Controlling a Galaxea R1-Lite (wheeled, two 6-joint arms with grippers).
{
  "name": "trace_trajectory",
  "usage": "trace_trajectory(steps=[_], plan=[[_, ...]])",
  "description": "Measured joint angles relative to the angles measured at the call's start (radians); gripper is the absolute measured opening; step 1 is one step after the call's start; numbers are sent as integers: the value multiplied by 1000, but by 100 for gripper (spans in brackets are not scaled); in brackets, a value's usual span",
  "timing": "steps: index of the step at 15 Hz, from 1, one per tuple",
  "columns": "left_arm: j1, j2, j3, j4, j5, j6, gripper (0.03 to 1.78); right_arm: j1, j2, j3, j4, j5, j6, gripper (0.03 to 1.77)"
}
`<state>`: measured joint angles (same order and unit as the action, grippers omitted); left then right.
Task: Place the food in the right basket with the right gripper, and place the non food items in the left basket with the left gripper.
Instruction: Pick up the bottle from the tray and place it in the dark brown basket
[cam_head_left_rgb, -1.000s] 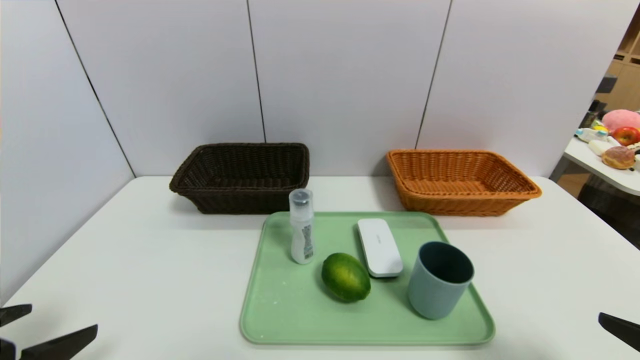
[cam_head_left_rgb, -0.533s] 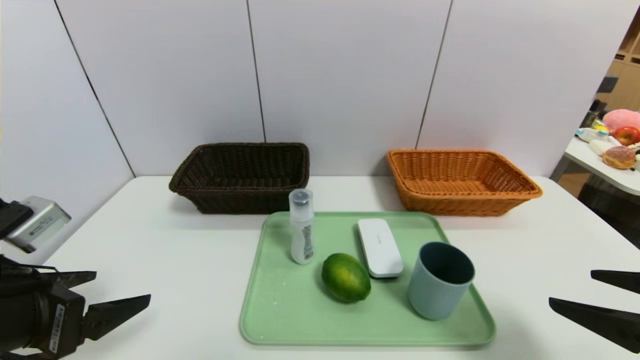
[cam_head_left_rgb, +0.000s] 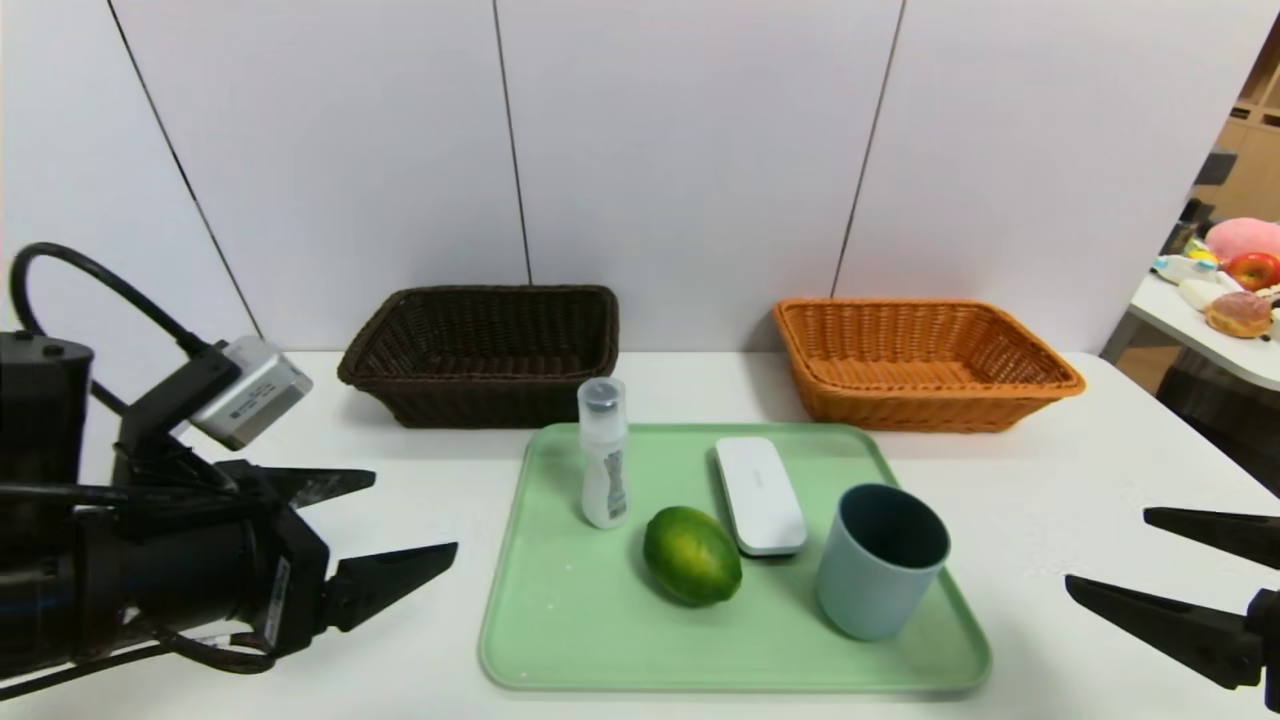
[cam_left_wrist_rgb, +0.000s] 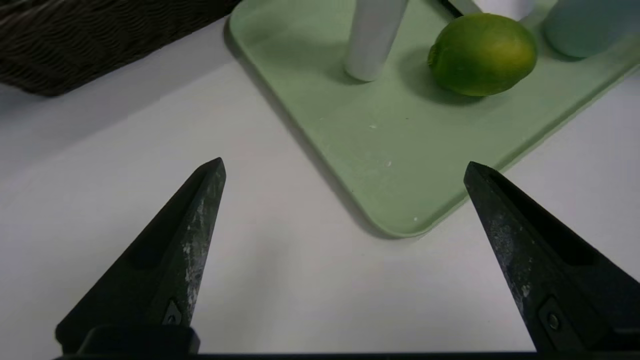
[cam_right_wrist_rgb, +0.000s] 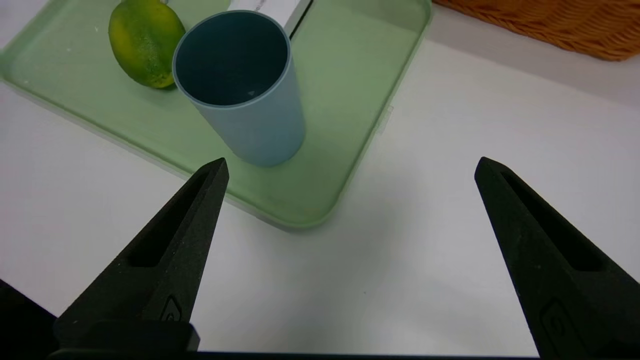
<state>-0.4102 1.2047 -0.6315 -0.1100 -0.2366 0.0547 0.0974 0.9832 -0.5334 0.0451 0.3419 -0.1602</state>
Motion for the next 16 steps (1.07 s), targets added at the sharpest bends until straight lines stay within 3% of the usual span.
trace_trajectory(steps=[7,16], plan=[[-166,205,-5,-283,-2,11,169,24,23,33,-78,10,3,170],[-211,420,-9,-566,-1,29,169,25,23,41,-77,9,7,170]])
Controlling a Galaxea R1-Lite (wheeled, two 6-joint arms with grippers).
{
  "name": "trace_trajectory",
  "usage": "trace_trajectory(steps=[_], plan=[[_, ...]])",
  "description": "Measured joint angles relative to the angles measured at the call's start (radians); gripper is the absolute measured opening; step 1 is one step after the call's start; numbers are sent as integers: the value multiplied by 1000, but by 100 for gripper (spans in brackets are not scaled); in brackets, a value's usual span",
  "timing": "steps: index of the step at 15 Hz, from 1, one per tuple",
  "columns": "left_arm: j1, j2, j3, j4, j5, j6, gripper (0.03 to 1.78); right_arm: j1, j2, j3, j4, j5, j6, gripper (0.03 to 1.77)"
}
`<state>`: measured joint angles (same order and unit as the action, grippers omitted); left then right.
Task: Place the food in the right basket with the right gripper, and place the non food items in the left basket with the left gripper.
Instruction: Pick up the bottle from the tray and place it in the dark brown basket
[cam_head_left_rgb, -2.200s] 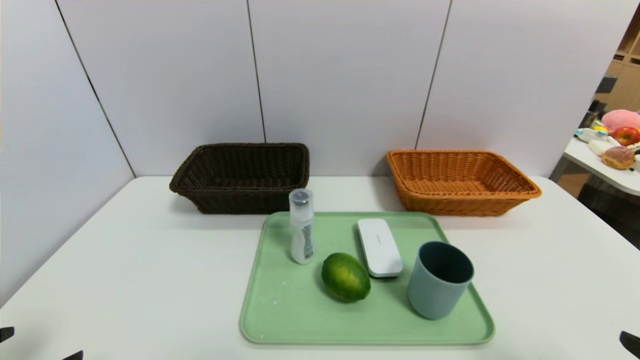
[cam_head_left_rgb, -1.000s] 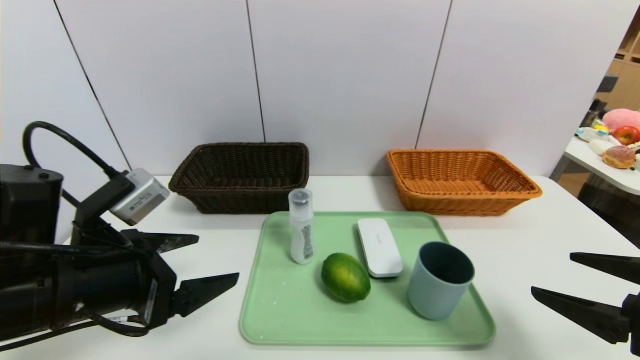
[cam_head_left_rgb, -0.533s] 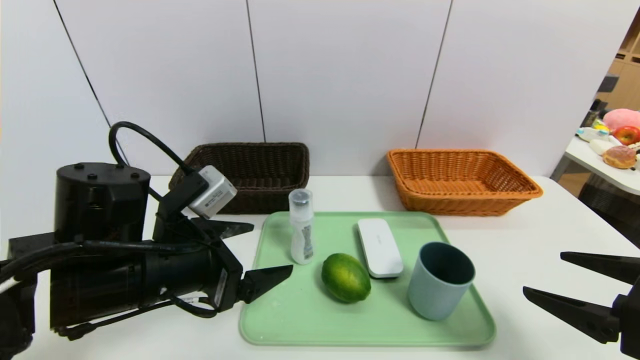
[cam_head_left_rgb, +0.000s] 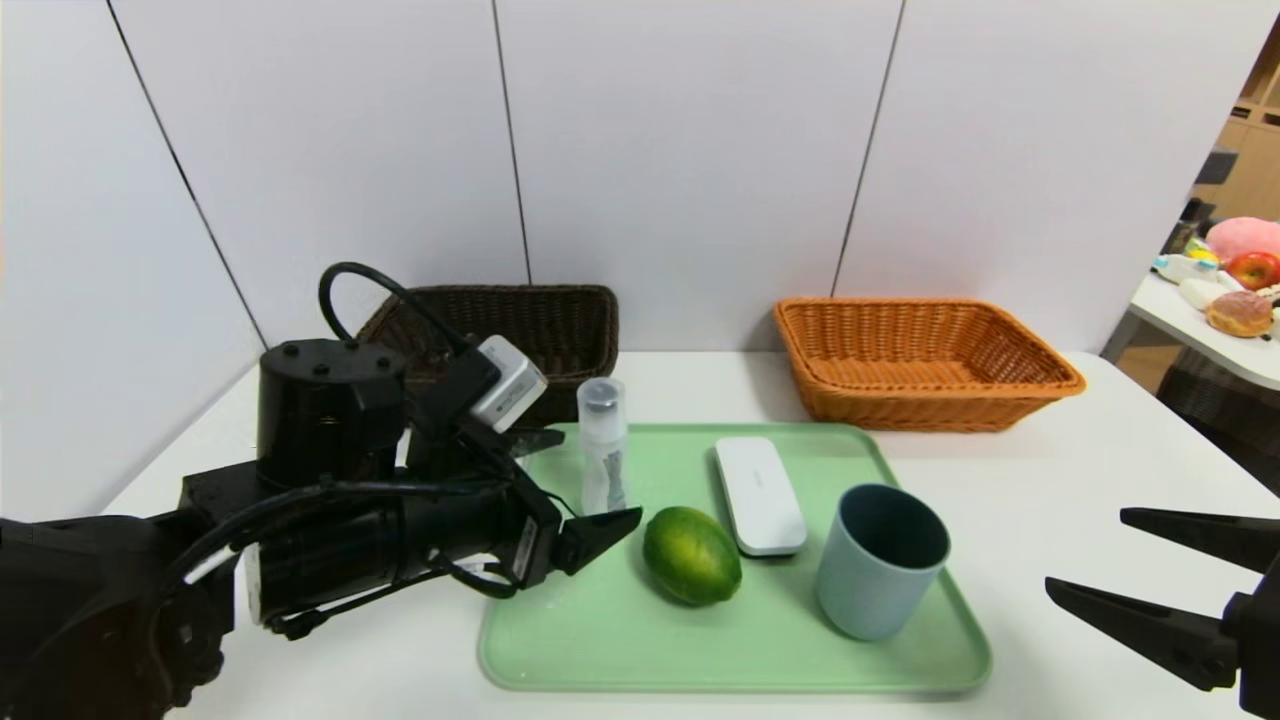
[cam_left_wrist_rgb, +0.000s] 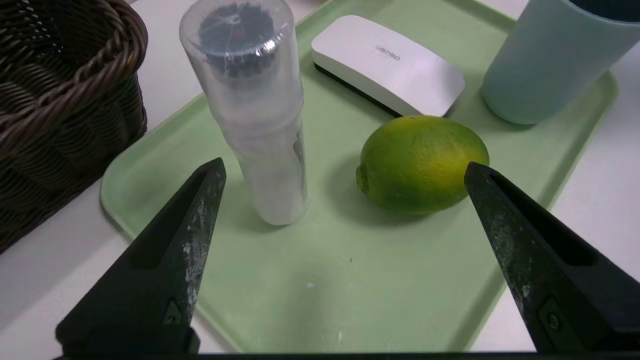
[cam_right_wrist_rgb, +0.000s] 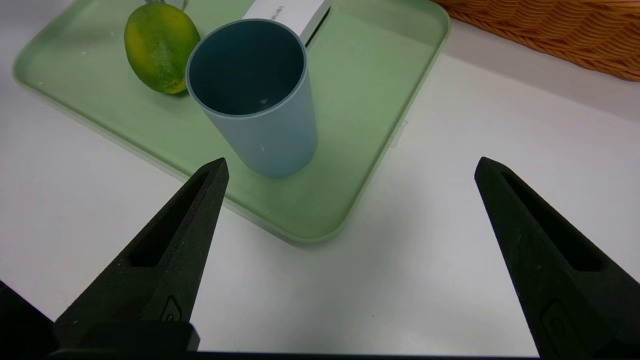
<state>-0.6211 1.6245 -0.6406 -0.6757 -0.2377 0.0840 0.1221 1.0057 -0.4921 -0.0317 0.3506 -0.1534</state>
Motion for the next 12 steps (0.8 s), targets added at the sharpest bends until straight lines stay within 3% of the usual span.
trace_trajectory(steps=[3,12], plan=[[3,75,-1,-100,1,0,169,0,-1,0,0,0,0,170],[11,190,-97,-105,7,-3,169,-3,-4,1,0,0,0,170]])
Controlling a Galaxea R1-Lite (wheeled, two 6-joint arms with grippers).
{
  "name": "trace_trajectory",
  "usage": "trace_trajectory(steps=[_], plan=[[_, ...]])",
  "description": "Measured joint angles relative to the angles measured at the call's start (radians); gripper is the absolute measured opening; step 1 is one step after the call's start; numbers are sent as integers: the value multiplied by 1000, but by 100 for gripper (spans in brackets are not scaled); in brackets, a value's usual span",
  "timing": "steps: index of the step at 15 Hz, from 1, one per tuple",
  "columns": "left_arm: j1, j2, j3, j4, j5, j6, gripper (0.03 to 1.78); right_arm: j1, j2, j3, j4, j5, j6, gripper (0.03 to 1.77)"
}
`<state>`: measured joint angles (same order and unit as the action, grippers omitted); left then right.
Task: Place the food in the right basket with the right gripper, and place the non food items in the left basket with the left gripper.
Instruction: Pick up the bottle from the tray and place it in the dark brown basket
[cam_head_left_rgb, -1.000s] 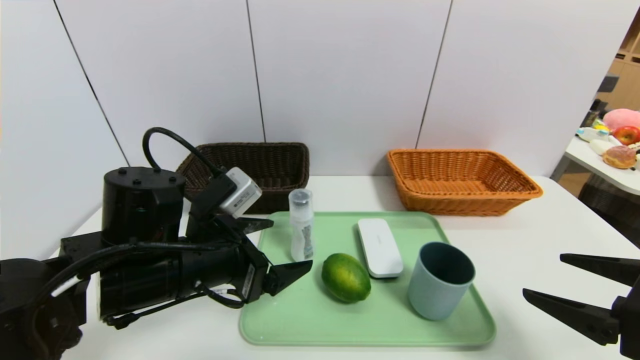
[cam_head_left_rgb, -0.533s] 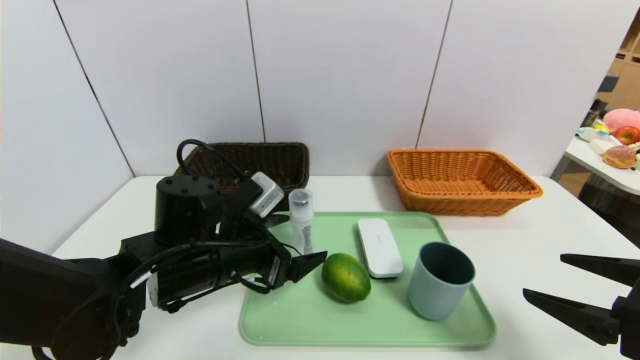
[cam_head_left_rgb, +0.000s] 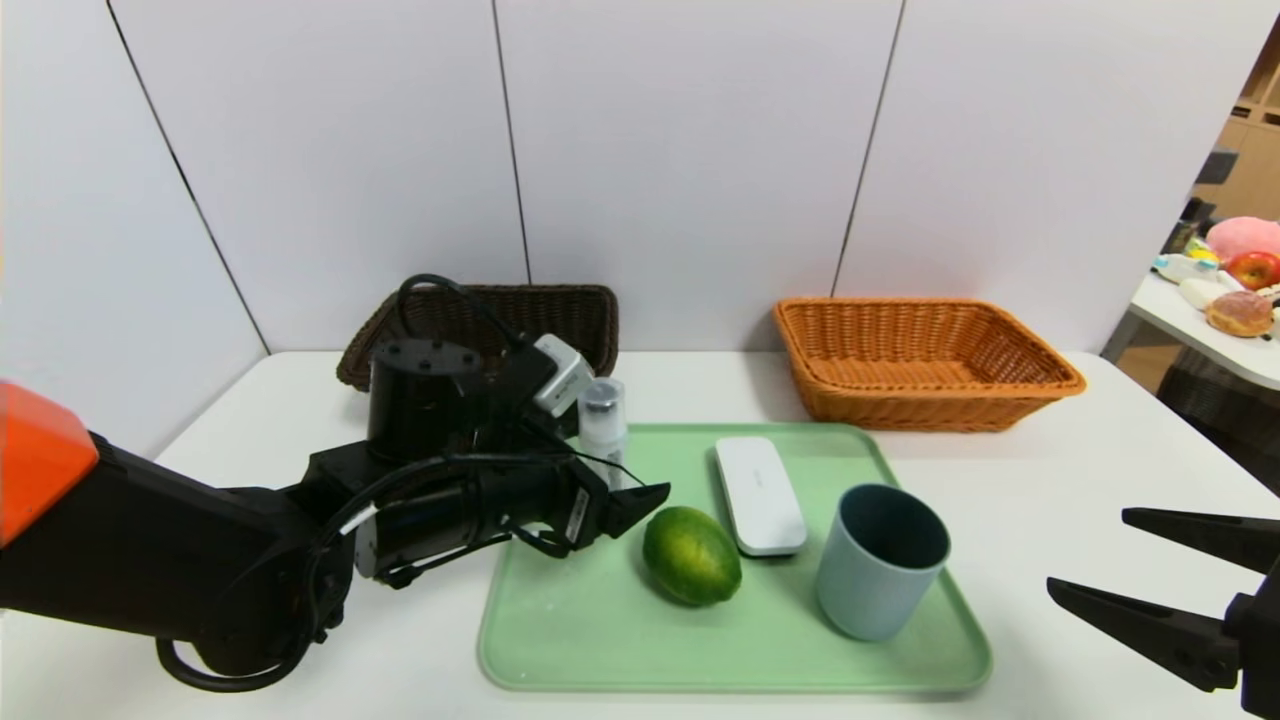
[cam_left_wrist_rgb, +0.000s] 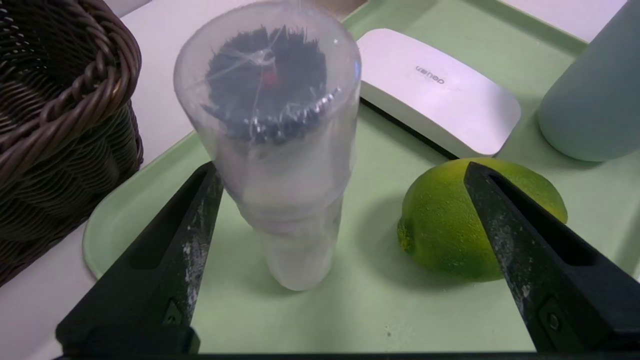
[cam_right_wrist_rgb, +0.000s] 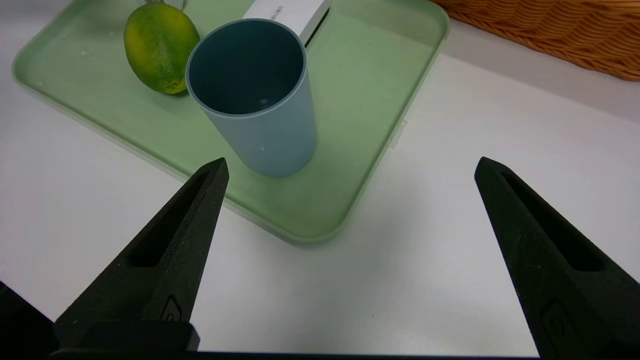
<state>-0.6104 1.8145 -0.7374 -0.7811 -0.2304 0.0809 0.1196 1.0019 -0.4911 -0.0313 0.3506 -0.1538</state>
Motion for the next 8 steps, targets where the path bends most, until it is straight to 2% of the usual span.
trace_trajectory(steps=[6,7,8], plan=[[6,44,-33,0,0,-6,169,-3,2,0,-1,0,0,170],[6,49,-37,0,-1,-7,158,-4,3,0,-1,0,0,170],[6,53,-42,0,-2,-9,140,-4,3,0,-2,0,0,170]])
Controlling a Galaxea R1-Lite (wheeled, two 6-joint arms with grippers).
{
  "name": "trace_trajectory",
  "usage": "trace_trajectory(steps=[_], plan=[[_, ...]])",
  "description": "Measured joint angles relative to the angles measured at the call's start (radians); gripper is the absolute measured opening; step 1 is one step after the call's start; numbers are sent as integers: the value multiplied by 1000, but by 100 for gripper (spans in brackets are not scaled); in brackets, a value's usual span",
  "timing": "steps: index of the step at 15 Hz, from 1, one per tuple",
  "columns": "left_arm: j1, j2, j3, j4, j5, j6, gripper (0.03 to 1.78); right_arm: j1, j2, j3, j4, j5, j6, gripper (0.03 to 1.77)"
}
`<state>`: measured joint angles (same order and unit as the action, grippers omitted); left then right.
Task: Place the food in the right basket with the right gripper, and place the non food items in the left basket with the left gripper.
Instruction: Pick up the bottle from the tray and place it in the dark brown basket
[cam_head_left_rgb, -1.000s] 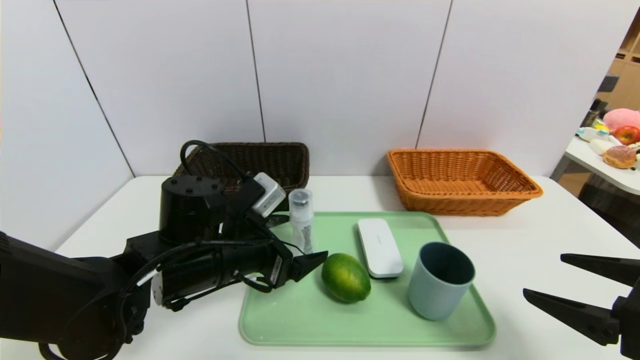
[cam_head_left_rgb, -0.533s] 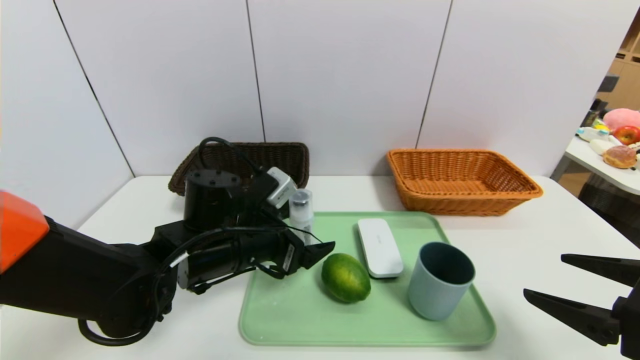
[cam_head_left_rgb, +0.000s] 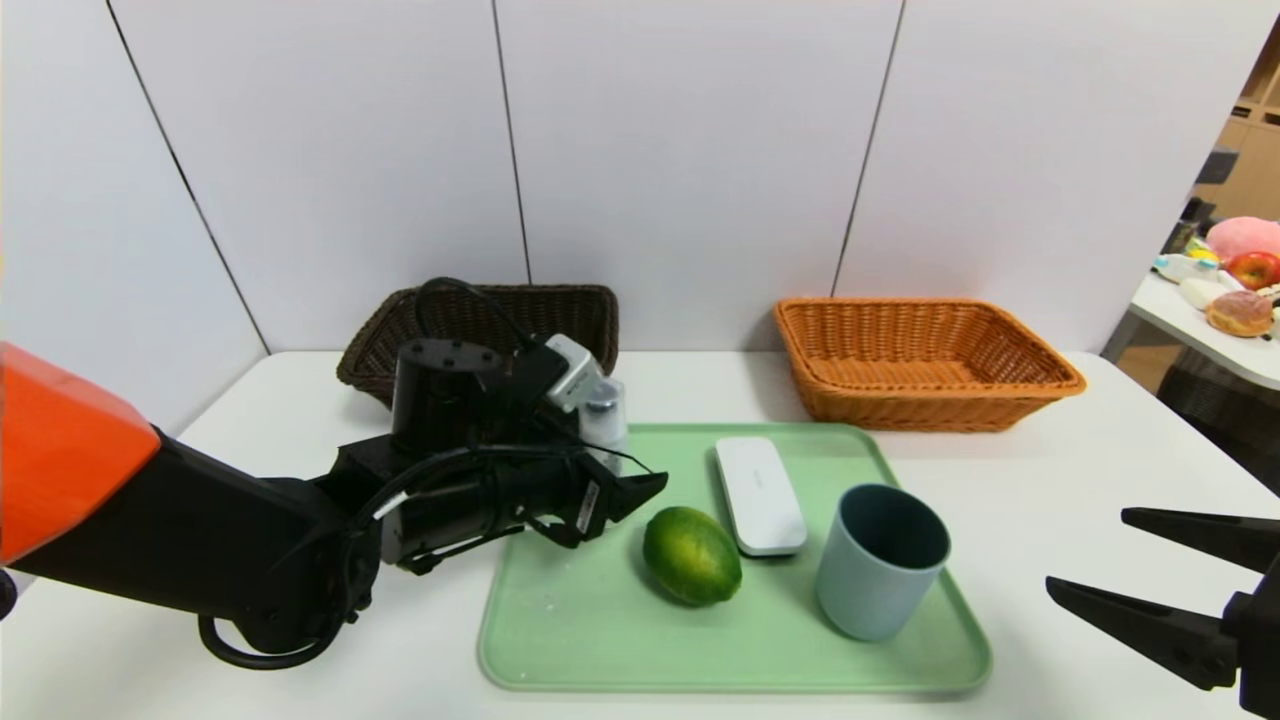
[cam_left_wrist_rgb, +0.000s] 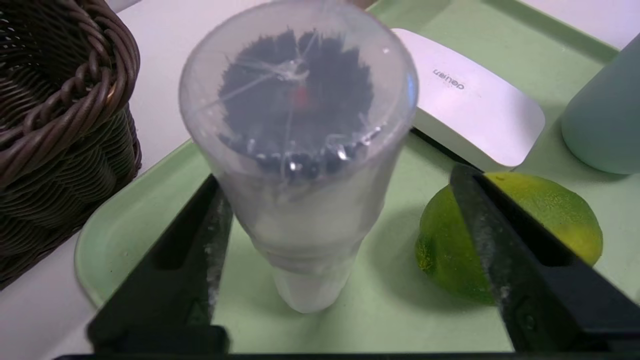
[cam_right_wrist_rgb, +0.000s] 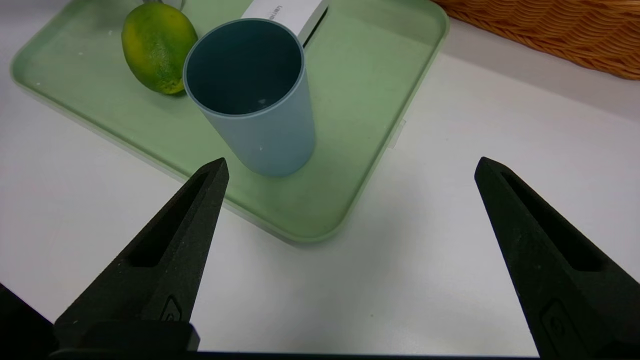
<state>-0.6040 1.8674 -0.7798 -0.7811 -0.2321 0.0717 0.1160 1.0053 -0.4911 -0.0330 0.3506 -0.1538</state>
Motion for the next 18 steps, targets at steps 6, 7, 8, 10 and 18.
trace_trajectory(steps=[6,7,8,10,18], plan=[[0,31,-18,-2,0,-5,65,-1,1,0,0,0,1,170],[-1,31,-21,-2,0,-5,65,-1,1,0,0,0,1,170],[0,30,-22,-2,1,-4,65,-1,1,0,0,0,0,170],[5,20,-23,-1,3,-4,65,-1,1,0,0,0,2,170],[53,-139,-33,35,-1,-7,65,-4,-4,0,0,0,2,170]])
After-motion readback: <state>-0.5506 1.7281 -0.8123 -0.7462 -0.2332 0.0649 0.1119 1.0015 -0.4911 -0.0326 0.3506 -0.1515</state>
